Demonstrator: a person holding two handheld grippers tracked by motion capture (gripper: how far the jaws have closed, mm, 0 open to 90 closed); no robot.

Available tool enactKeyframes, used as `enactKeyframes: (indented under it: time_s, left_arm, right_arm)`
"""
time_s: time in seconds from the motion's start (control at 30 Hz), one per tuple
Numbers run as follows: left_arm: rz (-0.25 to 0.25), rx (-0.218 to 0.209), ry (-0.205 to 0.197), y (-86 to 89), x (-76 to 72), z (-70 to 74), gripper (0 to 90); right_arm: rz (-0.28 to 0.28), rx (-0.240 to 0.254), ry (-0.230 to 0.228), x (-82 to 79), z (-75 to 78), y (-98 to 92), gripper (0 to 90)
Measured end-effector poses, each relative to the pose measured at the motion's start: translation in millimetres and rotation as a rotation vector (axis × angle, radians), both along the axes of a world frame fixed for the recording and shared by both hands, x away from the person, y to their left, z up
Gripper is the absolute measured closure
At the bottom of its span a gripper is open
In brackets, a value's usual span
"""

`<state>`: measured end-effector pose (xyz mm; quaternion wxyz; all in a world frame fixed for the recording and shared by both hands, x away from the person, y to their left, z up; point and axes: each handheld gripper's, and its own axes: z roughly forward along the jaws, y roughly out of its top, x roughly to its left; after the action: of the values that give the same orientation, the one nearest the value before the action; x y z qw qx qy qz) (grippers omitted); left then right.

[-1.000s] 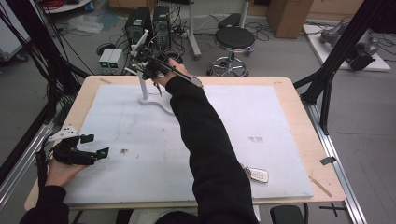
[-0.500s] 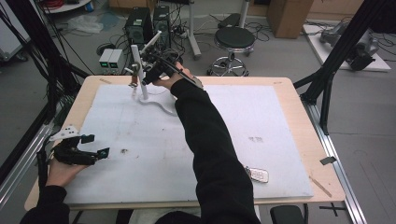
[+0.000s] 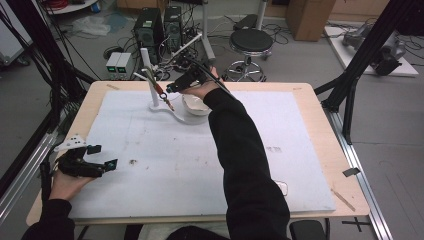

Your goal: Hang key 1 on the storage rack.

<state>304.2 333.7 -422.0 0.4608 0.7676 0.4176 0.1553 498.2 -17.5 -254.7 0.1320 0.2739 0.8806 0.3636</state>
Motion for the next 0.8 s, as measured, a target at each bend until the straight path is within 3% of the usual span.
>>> enactKeyframes:
  time_s: [0.5, 0.73, 0.8]
  left_arm:
    - [0.004, -0.005, -0.001, 0.8, -0.1, 0.4, 6.0]
    - [0.004, 0.006, 0.001, 0.4, -0.2, 0.1, 6.0]
    - [0.003, 0.007, 0.002, 0.4, -0.2, 0.2, 5.9]
  right_arm:
    - [-0.033, 0.028, -0.003, -20.9, -7.6, -41.7, 0.6]
    - [-0.050, 0.013, -0.024, -31.0, -11.1, -59.3, 0.6]
    - [-0.059, 0.030, -0.030, -34.6, -11.7, -65.4, 0.6]
